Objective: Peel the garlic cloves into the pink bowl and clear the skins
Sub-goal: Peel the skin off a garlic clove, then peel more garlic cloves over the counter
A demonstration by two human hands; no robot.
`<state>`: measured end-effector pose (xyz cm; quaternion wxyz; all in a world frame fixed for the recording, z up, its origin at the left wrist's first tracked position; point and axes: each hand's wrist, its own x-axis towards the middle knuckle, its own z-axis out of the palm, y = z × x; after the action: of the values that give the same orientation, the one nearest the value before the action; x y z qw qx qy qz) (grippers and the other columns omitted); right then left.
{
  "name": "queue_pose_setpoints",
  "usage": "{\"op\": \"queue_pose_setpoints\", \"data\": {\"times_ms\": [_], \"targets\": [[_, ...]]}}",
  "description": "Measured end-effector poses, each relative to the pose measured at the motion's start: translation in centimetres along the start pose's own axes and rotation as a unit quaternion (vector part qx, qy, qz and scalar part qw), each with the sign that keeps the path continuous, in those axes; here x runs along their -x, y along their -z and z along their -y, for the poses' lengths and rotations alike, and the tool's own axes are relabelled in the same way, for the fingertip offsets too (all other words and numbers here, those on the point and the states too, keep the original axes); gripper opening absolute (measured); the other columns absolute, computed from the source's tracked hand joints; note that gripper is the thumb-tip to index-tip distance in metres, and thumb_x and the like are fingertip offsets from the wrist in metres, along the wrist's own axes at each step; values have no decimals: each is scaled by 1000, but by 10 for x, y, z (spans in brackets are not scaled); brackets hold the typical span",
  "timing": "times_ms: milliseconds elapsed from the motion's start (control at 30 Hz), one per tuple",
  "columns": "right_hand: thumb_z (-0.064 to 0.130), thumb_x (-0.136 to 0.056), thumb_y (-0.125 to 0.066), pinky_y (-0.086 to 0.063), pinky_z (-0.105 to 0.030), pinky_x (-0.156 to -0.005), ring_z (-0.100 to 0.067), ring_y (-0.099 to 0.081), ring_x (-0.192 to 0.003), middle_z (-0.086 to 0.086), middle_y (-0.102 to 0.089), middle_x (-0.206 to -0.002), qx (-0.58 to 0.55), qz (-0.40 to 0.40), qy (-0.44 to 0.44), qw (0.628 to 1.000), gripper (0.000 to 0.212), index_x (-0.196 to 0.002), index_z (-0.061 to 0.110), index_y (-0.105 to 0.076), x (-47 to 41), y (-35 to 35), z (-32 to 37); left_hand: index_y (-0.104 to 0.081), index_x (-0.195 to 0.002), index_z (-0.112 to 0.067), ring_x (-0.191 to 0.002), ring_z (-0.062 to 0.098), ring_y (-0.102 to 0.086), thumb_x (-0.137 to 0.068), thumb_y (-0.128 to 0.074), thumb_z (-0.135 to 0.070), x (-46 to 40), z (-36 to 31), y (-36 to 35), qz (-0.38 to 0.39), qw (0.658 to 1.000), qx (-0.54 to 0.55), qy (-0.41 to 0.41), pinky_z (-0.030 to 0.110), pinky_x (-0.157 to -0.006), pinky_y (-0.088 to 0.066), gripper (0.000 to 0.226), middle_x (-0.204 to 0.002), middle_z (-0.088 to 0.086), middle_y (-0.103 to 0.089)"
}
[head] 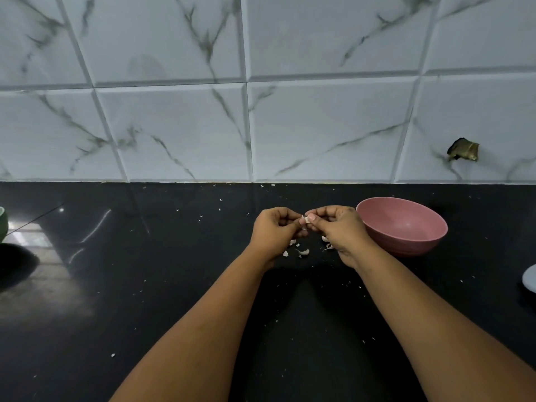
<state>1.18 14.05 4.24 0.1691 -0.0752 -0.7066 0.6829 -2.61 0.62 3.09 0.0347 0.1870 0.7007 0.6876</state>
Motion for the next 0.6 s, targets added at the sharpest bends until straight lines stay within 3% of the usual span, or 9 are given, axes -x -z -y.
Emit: {"op": "queue_pose_setpoints", "data": {"times_ms": [100, 200, 333, 433, 533, 600], "targets": [[1, -90, -62, -52, -13, -61, -7, -66, -66, -5, -71, -77, 10, 12, -13, 1000, 8, -91, 3, -69, 0, -2, -5, -68, -85, -5, -68, 14, -70, -90, -65, -2, -2, 3, 1, 11, 999, -30, 18, 26, -69, -56, 6, -78, 9, -72], [5, -95, -56, -49, -14, -58, -6, -64, -65, 0, -71, -74, 31, 30, -13, 999, 14, -93, 8, -70, 0, -6, -5, -67, -85, -5, -67, 12, -68, -91, -63, -2, -3, 2, 5, 16, 1000, -7, 18, 22, -66, -54, 8, -76, 8, -70], [7, -96, -54, -50, -16, -62, -8, -59, -63, -5, -67, -73, -55, 46, -41, 997, 17, -88, 8, -69, 1, -6, 1, -65, -86, -3, -70, 15, -67, -93, -59, 0, -3, -5, 9, 30, 996, 75, 28, 26, -76, -57, 9, -76, 11, -68], [12, -99, -51, -48, -15, -56, -8, -58, -59, -4, -63, -69, -77, 37, -72, 994, 20, -87, 7, -67, 3, -6, 2, -64, -85, -8, -71, 17, -63, -96, -56, -4, -5, -2, 9, 2, 999, 28, 46, 32, -78, -54, 15, -75, 6, -67], [26, -101, -46, -43, -18, -46, -10, -59, -48, 0, -61, -64, 121, -9, 23, 992, 28, -85, 10, -63, 1, 0, -1, -62, -83, -15, -73, 16, -58, -98, -50, -16, -7, 1, 15, -46, 988, -145, 40, 35, -75, -50, 19, -81, 1, -66], [30, -100, -48, -45, -21, -46, -11, -62, -46, 3, -62, -64, 264, -37, 130, 955, 29, -82, 12, -62, -1, 4, 0, -59, -83, -15, -76, 15, -56, -99, -48, -26, -8, 0, 22, -54, 960, -275, 26, 29, -68, -44, 23, -84, 1, -65]]}}
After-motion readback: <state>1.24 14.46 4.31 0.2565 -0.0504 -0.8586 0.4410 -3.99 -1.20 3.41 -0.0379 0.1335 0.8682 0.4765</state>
